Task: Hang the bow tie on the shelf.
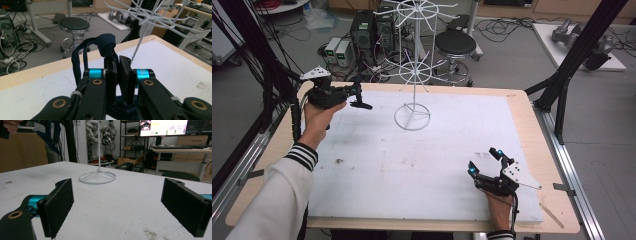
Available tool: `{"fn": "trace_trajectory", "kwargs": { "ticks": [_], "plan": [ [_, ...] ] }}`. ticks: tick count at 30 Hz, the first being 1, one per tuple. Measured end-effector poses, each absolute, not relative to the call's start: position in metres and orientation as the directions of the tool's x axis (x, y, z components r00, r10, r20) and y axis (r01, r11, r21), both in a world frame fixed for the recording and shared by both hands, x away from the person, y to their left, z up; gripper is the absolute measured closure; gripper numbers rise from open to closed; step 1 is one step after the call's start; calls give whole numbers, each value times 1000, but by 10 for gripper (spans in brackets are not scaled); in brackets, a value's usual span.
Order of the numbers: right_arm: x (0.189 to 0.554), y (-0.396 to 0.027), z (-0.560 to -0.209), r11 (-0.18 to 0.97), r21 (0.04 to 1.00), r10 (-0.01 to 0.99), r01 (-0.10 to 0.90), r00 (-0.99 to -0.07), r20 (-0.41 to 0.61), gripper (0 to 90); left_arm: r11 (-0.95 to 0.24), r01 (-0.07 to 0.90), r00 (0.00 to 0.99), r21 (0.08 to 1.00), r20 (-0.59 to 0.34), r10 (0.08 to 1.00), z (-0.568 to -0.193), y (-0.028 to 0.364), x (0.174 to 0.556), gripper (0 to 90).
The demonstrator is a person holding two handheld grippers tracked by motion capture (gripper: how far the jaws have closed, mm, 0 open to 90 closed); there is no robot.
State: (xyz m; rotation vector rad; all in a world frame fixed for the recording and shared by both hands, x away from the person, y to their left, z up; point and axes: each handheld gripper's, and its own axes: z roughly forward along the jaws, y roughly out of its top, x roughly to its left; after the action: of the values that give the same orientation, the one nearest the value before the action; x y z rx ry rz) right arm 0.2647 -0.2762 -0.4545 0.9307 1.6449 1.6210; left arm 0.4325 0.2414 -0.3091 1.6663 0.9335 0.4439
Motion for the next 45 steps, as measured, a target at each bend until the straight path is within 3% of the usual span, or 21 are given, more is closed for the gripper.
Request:
{"fn": "trace_trajectory", "kwargs": {
  "ticks": [23, 45],
  "plan": [
    [265, -276, -454, -13, 999, 838, 50, -545, 38, 102, -54, 295, 655, 954, -161, 738, -275, 208, 446, 840],
    [265, -277, -455, -11, 999, 838, 43, -545, 32, 102, -79, 299, 683, 951, -155, 714, -267, 174, 454, 840]
  ]
}}
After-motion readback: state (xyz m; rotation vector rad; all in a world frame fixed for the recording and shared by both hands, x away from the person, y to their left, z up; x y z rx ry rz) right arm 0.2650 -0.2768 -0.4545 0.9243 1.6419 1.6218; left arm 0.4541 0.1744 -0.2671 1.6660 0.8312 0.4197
